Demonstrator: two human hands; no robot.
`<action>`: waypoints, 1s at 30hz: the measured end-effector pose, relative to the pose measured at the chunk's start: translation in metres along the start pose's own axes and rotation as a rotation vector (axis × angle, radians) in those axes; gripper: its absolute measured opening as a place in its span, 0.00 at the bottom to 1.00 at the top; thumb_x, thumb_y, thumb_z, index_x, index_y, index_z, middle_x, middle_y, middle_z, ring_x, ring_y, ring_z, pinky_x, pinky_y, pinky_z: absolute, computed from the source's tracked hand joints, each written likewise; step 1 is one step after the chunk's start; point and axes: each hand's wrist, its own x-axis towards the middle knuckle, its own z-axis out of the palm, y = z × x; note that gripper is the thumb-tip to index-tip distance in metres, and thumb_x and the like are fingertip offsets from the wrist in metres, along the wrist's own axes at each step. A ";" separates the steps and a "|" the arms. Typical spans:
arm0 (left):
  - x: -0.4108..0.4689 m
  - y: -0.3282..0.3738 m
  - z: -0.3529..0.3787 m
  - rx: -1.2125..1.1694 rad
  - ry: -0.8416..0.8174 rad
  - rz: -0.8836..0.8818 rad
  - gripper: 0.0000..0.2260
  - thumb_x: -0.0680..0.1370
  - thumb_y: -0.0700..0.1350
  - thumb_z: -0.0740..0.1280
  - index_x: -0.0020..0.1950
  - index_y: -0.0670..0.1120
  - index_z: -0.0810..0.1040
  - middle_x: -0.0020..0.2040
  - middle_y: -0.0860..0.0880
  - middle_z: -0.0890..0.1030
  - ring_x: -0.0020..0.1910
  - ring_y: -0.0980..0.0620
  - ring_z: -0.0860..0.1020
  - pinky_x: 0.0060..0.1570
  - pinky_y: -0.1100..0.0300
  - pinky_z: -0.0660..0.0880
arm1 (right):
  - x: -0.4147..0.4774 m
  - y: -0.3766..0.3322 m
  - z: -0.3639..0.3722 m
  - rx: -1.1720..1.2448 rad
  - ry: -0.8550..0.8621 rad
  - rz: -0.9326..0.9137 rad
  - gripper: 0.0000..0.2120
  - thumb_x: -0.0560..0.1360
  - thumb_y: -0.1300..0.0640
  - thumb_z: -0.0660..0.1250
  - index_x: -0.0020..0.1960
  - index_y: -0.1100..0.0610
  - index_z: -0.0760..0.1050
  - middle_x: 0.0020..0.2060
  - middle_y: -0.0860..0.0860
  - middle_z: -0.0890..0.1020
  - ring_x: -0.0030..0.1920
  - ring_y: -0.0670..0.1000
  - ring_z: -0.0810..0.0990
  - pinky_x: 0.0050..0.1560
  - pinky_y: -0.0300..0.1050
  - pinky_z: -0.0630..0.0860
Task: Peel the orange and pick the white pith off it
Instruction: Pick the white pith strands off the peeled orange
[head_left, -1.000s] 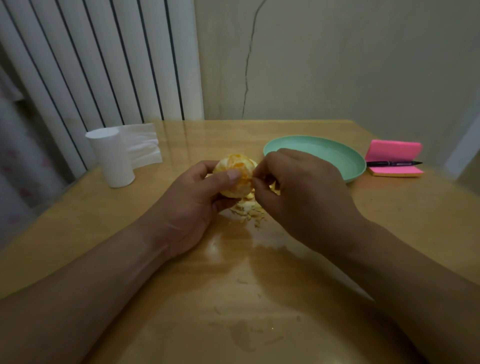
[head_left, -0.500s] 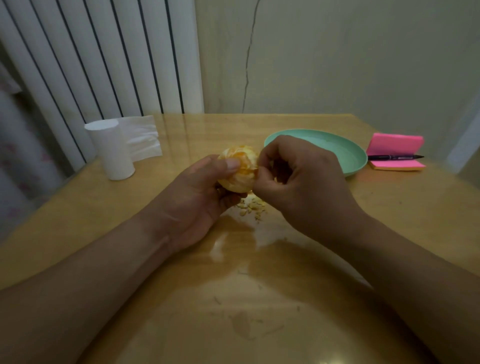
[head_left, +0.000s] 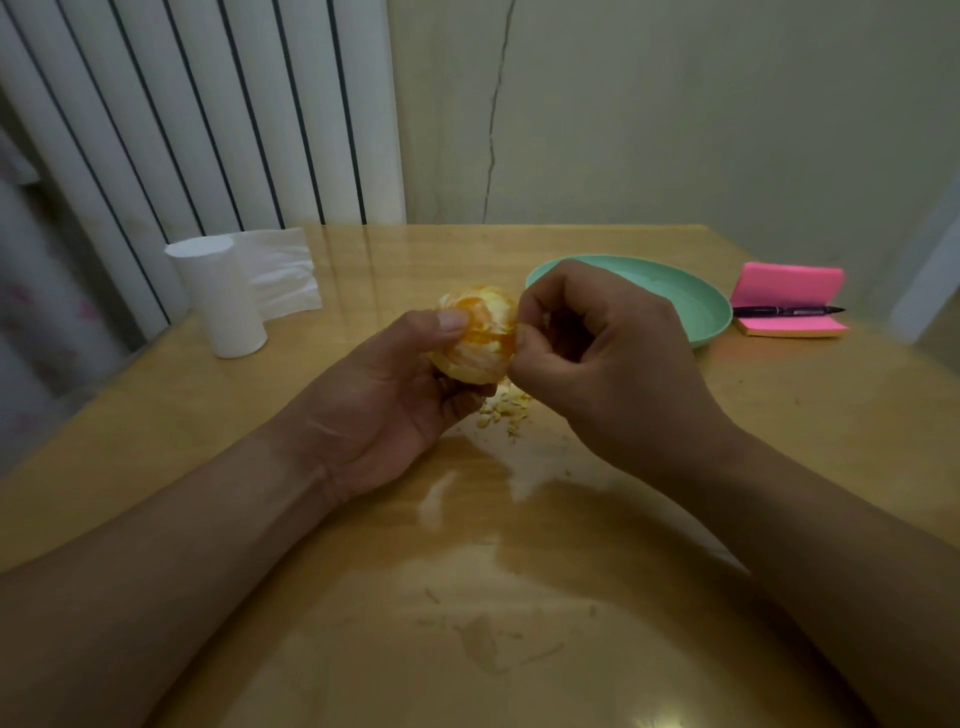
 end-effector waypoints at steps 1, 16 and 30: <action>0.000 0.000 0.000 -0.007 -0.005 0.000 0.23 0.72 0.50 0.74 0.66 0.44 0.83 0.61 0.43 0.81 0.55 0.49 0.79 0.55 0.58 0.78 | 0.000 -0.001 0.000 0.005 0.001 0.001 0.03 0.75 0.59 0.73 0.46 0.55 0.79 0.35 0.44 0.77 0.35 0.46 0.73 0.36 0.33 0.68; 0.001 0.009 -0.007 -0.112 -0.061 0.047 0.28 0.69 0.50 0.80 0.66 0.42 0.83 0.60 0.40 0.82 0.47 0.49 0.81 0.46 0.60 0.81 | 0.002 0.005 -0.003 0.060 0.041 0.051 0.03 0.79 0.59 0.72 0.48 0.54 0.79 0.37 0.45 0.80 0.37 0.48 0.77 0.36 0.41 0.75; 0.003 0.006 -0.006 0.146 0.075 0.106 0.29 0.77 0.48 0.70 0.75 0.38 0.73 0.58 0.45 0.83 0.51 0.51 0.81 0.48 0.61 0.80 | -0.001 0.005 0.003 -0.003 -0.059 0.174 0.05 0.81 0.48 0.71 0.49 0.48 0.80 0.37 0.44 0.81 0.40 0.44 0.78 0.37 0.32 0.72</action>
